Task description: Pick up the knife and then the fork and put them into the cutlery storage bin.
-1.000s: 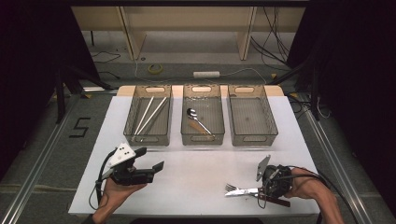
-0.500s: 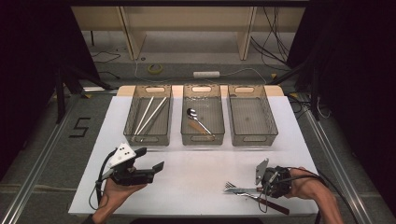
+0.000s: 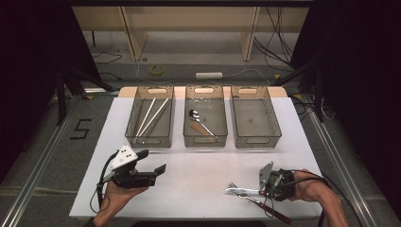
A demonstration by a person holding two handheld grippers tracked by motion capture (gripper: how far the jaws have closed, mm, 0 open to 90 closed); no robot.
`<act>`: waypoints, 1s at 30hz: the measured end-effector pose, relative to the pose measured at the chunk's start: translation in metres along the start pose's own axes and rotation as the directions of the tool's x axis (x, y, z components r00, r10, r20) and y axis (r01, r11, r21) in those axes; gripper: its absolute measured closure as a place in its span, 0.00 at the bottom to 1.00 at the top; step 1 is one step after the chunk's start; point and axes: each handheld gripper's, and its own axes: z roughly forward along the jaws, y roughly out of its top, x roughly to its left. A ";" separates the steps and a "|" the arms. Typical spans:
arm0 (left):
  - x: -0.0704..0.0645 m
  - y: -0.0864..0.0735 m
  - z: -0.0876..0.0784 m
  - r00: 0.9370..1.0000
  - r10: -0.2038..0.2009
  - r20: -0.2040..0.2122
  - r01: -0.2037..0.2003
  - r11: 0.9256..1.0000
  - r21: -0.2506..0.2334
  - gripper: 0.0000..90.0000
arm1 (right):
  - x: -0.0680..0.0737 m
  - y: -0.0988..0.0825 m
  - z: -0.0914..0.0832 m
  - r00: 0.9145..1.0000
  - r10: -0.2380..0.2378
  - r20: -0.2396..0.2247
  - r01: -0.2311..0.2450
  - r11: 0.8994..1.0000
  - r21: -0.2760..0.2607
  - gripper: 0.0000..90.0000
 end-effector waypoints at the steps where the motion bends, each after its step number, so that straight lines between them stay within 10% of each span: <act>1: 0.000 0.000 0.000 1.000 0.000 -0.001 0.000 1.000 0.001 0.18 | 0.000 0.000 0.000 1.000 -0.001 -0.001 0.001 1.000 -0.001 0.86; 19: 0.000 0.000 -0.001 1.000 -0.002 -0.002 0.002 1.000 -0.003 0.18 | -0.002 -0.005 -0.009 0.999 0.037 0.012 -0.037 0.998 -0.052 0.86; 30: 0.001 0.000 -0.002 1.000 -0.003 -0.004 0.003 1.000 -0.013 0.18 | -0.005 -0.004 -0.021 0.995 0.087 0.045 -0.078 0.981 -0.176 0.86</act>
